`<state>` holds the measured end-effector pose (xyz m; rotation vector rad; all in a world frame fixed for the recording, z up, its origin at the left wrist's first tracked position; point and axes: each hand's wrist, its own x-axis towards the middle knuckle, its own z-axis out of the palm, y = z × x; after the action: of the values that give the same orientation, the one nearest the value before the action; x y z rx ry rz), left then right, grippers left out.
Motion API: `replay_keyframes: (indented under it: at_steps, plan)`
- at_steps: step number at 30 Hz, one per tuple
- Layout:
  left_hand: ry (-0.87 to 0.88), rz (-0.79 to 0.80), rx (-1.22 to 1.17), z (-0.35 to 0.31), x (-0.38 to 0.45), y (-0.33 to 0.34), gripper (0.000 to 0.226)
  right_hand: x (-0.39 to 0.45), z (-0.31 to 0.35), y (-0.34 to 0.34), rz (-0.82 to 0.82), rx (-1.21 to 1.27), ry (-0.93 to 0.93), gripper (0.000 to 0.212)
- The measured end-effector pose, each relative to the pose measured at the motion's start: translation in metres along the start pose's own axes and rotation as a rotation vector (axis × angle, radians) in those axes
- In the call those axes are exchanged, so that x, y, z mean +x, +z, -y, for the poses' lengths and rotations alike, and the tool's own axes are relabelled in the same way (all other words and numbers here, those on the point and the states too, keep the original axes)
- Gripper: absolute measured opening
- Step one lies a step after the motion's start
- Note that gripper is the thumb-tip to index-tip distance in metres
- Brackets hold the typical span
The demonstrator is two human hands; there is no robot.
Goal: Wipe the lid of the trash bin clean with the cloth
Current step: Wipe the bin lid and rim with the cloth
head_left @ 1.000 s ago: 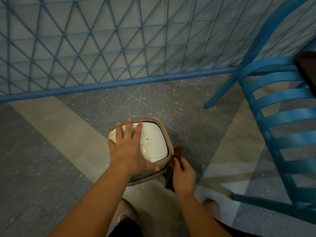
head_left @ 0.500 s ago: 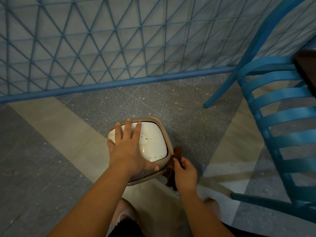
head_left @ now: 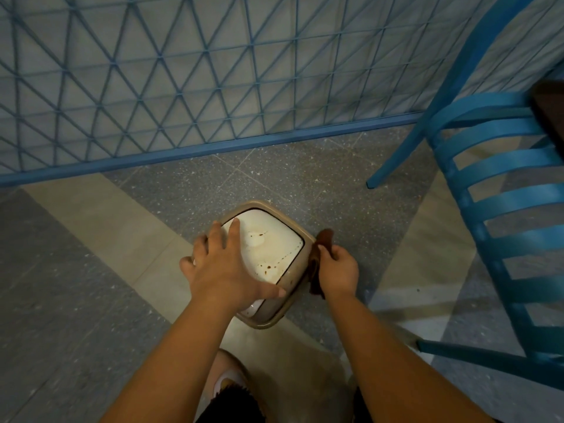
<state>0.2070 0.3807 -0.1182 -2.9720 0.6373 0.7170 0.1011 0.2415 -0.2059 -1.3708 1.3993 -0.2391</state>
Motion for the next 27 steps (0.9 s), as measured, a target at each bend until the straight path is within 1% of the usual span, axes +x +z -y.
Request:
replay_keyframes:
  at_steps: [4, 9, 14, 19, 22, 25, 27]
  plan:
    - [-0.001, -0.001, -0.051, -0.002, -0.001, 0.0, 0.148, -0.025, -0.018, 0.002, 0.011, 0.109, 0.054, 0.02]
    - [0.009, 0.004, -0.071, 0.001, -0.002, 0.002, 0.148, -0.069, -0.048, 0.013, 0.042, 0.2, 0.188, 0.008]
    - [0.037, 0.0, -0.055, 0.002, -0.002, 0.003, 0.145, -0.043, -0.028, 0.009, 0.018, 0.225, 0.212, 0.011]
    - [0.054, -0.021, -0.073, 0.003, -0.002, 0.004, 0.145, -0.007, -0.006, 0.001, -0.022, 0.16, 0.181, 0.019]
    - [0.055, -0.03, -0.086, 0.004, -0.003, 0.005, 0.145, -0.018, -0.011, 0.002, -0.003, 0.19, 0.208, 0.021]
    - [0.065, -0.05, -0.107, 0.005, -0.004, 0.005, 0.145, -0.049, -0.03, 0.007, 0.069, 0.222, 0.274, 0.012]
    - [0.06, -0.047, -0.113, 0.005, -0.004, 0.004, 0.145, -0.06, -0.034, 0.007, 0.099, 0.217, 0.286, 0.009]
